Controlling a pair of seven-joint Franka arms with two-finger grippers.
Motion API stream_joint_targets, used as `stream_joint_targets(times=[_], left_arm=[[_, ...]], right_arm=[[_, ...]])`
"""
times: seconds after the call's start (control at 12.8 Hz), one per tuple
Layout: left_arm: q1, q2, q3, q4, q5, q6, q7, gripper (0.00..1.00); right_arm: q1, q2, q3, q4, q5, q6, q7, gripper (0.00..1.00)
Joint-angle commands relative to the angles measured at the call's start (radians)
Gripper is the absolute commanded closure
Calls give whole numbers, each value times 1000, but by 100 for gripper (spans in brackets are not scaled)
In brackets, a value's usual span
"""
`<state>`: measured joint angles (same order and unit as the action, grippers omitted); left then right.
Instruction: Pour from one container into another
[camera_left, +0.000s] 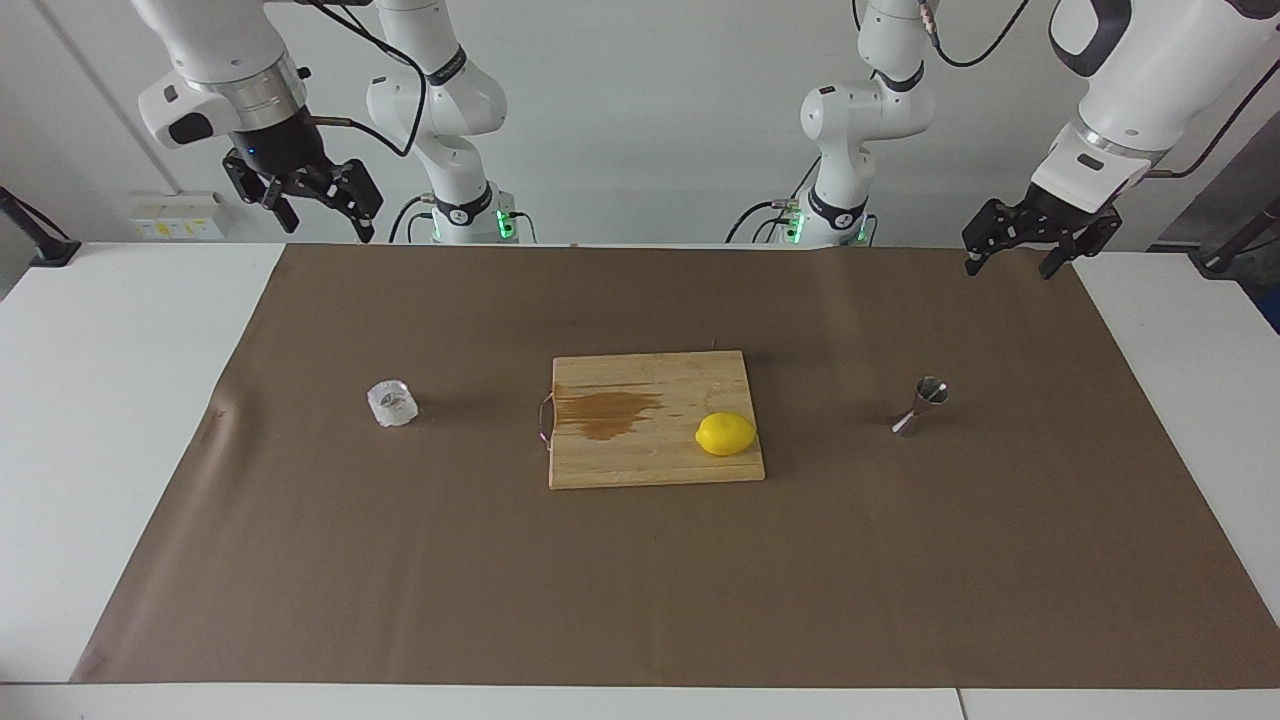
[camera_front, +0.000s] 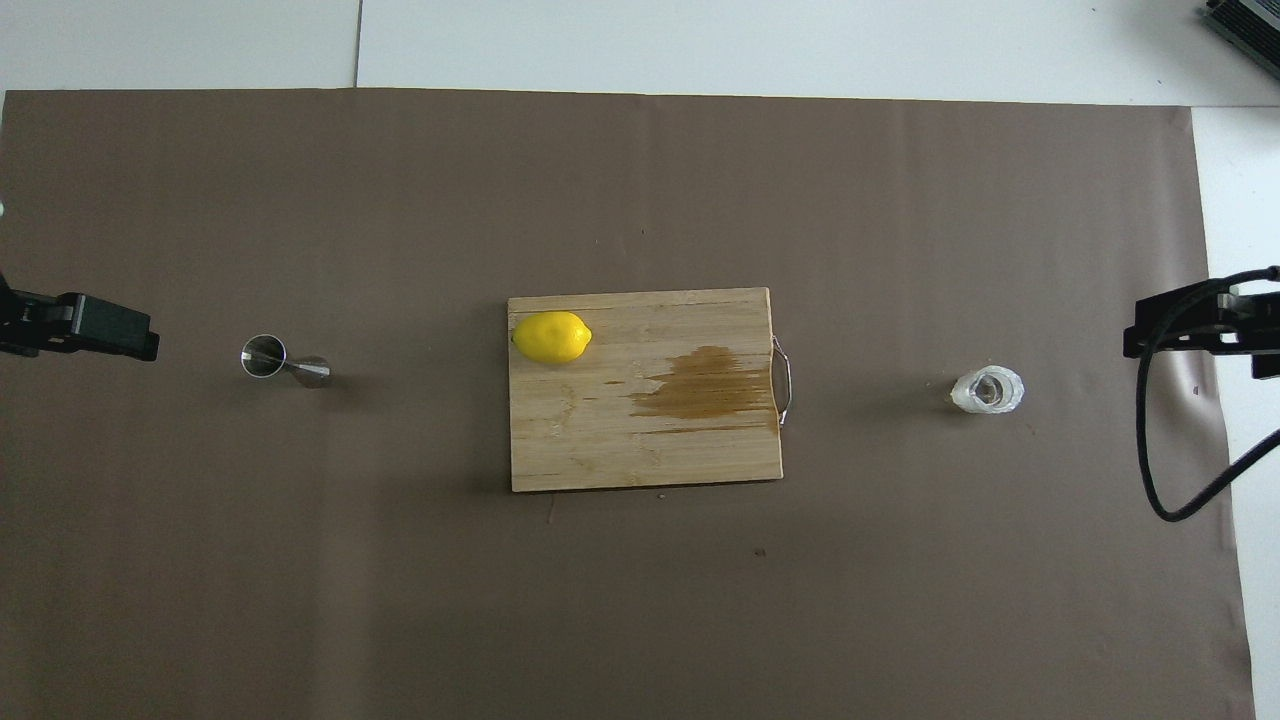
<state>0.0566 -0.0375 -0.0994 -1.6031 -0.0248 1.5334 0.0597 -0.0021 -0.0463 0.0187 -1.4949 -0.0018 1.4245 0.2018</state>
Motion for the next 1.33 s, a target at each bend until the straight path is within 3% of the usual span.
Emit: stream_joint_targets(times=[0.0, 0.78, 1.01, 1.25], left_arm=[[-9, -15, 3, -6, 19, -12, 12, 0], [-7, -30, 4, -55, 9, 40, 45, 0], [8, 45, 7, -37, -15, 33, 37, 0], [9, 170, 9, 38, -21, 30, -68, 0]], right_arm=[[-7, -33, 1, -24, 26, -4, -24, 0], [-7, -38, 1, -25, 26, -7, -24, 0], [-7, -40, 1, -25, 26, -7, -24, 0], [-7, -40, 1, -25, 26, -7, -24, 0]])
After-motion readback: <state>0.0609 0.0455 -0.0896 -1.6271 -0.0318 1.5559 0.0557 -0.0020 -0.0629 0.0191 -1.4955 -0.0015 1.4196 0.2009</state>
